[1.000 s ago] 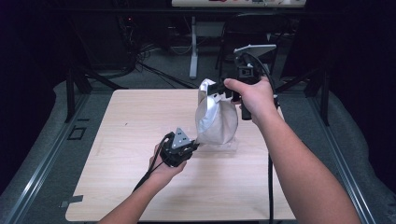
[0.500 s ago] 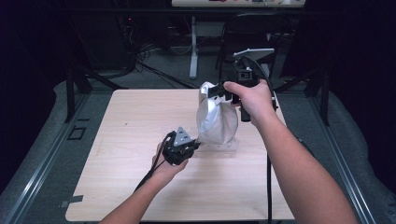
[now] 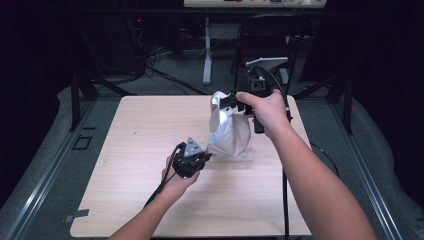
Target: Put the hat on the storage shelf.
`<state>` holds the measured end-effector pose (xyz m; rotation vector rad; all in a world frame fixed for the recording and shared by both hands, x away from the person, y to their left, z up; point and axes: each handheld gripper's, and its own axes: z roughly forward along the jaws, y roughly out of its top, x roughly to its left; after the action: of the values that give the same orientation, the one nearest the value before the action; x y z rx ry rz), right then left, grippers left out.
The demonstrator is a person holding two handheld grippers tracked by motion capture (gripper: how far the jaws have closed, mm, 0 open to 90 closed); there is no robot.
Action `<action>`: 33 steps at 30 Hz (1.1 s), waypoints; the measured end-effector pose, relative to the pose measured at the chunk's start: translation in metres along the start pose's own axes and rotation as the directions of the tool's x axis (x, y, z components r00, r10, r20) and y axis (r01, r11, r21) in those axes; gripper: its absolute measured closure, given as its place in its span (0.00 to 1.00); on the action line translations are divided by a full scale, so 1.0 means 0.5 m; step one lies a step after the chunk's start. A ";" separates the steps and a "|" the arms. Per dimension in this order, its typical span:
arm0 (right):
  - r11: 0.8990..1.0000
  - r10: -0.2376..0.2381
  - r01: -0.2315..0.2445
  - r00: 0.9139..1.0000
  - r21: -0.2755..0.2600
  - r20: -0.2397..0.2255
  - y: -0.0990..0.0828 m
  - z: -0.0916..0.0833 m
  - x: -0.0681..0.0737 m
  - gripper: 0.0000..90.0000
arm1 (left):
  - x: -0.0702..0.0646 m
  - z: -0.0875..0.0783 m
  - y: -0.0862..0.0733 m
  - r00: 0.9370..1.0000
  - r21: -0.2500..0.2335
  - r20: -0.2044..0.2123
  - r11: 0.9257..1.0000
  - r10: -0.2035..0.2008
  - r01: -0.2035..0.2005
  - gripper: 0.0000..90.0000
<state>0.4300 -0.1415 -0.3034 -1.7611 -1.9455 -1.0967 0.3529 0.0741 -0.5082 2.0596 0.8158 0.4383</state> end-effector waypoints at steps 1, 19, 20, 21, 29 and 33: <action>1.000 0.001 -0.001 1.000 0.004 0.001 0.000 0.001 0.000 0.91 | -0.001 0.001 -0.002 1.000 -0.001 -0.005 1.000 -0.003 0.003 0.94; 1.000 0.019 -0.019 1.000 0.012 0.005 -0.003 0.025 -0.021 0.91 | -0.003 0.011 -0.015 0.997 0.051 -0.035 0.996 -0.068 0.069 0.95; 1.000 0.020 -0.020 1.000 0.014 0.007 -0.003 0.027 -0.021 0.91 | -0.002 0.012 -0.015 0.996 0.053 -0.035 0.995 -0.085 0.087 0.95; 1.000 0.015 -0.015 1.000 0.017 0.005 -0.004 0.029 -0.023 0.91 | 0.000 0.012 -0.016 0.995 0.058 -0.035 0.994 -0.089 0.091 0.95; 0.999 0.013 -0.014 0.999 0.037 0.036 -0.009 0.052 -0.031 0.91 | 0.008 0.029 -0.032 0.993 0.125 -0.028 0.985 -0.115 0.117 0.95; 0.999 0.012 -0.013 0.999 0.049 0.034 -0.010 0.058 -0.040 0.91 | 0.008 0.029 -0.032 0.992 0.128 -0.028 0.984 -0.122 0.124 0.95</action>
<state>0.4372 -0.1354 -0.3378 -1.7748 -1.9611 -1.0127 0.3578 0.0754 -0.5296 2.1120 1.0007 0.3454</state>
